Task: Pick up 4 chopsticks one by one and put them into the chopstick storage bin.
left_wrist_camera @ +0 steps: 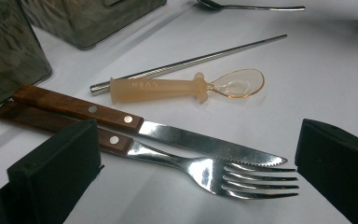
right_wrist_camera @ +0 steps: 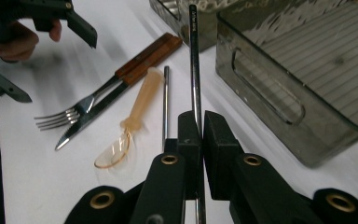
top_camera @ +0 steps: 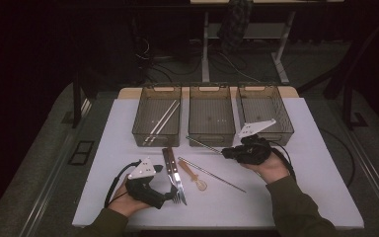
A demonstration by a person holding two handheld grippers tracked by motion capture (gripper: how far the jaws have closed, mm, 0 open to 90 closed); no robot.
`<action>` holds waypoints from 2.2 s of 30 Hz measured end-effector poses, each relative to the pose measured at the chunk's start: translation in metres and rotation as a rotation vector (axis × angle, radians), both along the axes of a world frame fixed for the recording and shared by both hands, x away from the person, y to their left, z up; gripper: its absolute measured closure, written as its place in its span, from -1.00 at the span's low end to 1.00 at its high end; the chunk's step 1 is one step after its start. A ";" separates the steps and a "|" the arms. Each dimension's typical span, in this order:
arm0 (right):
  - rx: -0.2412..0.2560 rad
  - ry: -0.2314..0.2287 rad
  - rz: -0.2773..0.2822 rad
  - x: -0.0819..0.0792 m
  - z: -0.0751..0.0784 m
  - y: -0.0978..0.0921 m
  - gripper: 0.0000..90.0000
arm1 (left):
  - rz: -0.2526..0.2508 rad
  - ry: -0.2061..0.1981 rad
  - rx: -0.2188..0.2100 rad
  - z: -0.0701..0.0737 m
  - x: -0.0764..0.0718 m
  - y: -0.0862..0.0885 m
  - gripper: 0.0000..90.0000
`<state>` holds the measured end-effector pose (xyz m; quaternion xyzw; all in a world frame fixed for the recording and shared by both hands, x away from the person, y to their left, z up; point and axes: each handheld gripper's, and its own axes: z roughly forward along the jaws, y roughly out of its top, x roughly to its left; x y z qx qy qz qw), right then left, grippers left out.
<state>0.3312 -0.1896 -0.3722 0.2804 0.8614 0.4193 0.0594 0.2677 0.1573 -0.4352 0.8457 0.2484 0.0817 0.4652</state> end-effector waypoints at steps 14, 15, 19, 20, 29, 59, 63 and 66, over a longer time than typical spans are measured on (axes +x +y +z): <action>0.004 -0.021 -0.014 0.022 0.024 0.023 0.89 | -0.002 -0.005 0.001 0.001 0.001 0.000 -1.00; 0.004 -0.022 -0.017 0.024 0.025 0.024 0.89 | -0.003 -0.005 0.001 0.001 0.001 0.000 -1.00; -0.001 -0.024 -0.026 0.031 0.030 0.030 0.89 | -0.003 -0.006 0.000 0.001 0.001 -0.001 -1.00; -0.002 -0.025 -0.028 0.033 0.031 0.032 0.89 | -0.003 -0.006 0.000 0.001 0.000 -0.001 -1.00; -0.010 -0.027 -0.050 0.051 0.038 0.049 0.89 | -0.007 -0.007 0.003 0.001 0.000 -0.001 -1.00; -0.009 0.008 -0.147 0.122 0.048 0.134 0.89 | -0.024 -0.015 0.003 0.002 0.000 -0.002 -1.00; -0.025 0.021 -0.153 0.130 0.042 0.147 0.89 | -0.026 -0.013 0.003 0.002 0.000 -0.003 -1.00; -0.036 0.029 -0.162 0.136 0.037 0.156 0.89 | -0.025 -0.013 0.001 0.002 0.000 -0.003 -1.00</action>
